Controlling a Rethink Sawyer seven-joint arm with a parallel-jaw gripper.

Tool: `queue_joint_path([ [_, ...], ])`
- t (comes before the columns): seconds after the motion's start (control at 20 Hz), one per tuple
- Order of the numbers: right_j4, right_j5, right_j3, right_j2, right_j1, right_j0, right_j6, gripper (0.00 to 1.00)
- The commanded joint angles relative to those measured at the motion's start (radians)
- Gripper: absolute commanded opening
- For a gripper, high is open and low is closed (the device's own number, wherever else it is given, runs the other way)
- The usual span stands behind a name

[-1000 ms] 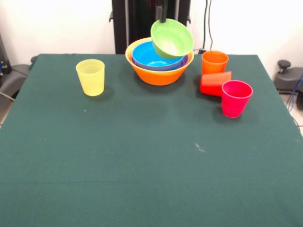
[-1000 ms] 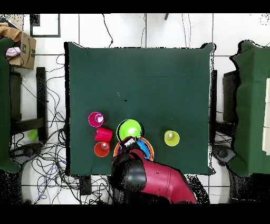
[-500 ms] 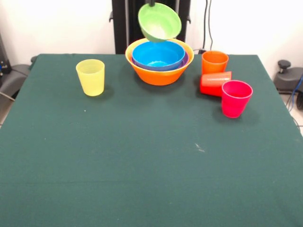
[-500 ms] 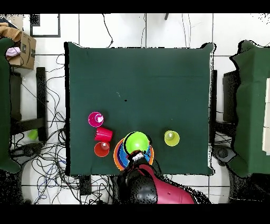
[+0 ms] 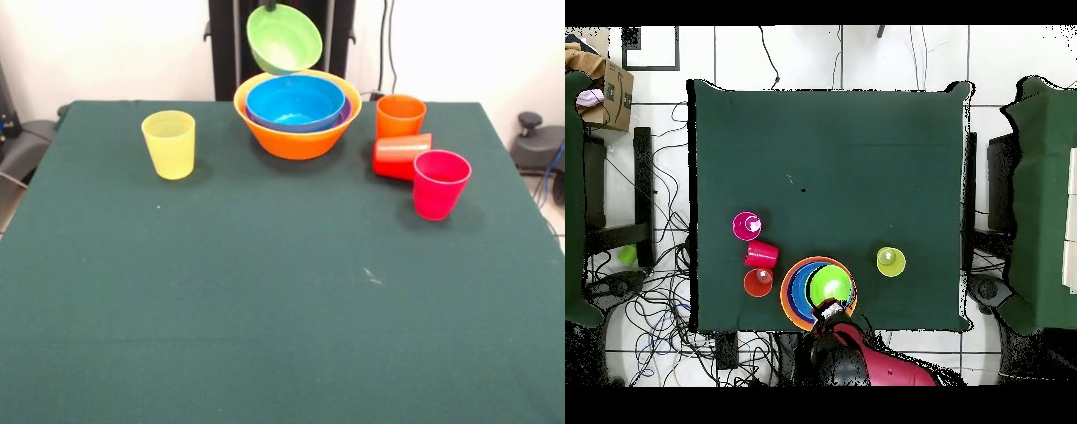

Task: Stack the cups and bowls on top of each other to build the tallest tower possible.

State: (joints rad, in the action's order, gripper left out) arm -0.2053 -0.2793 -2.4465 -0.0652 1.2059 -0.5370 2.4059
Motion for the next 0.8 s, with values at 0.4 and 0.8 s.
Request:
queue_joint_path([
  [0.4,-0.145,0.110,0.015,0.049,-0.198,0.187,0.085,0.00],
  [0.8,-0.174,0.144,0.022,0.068,-0.220,0.153,0.041,0.00],
])
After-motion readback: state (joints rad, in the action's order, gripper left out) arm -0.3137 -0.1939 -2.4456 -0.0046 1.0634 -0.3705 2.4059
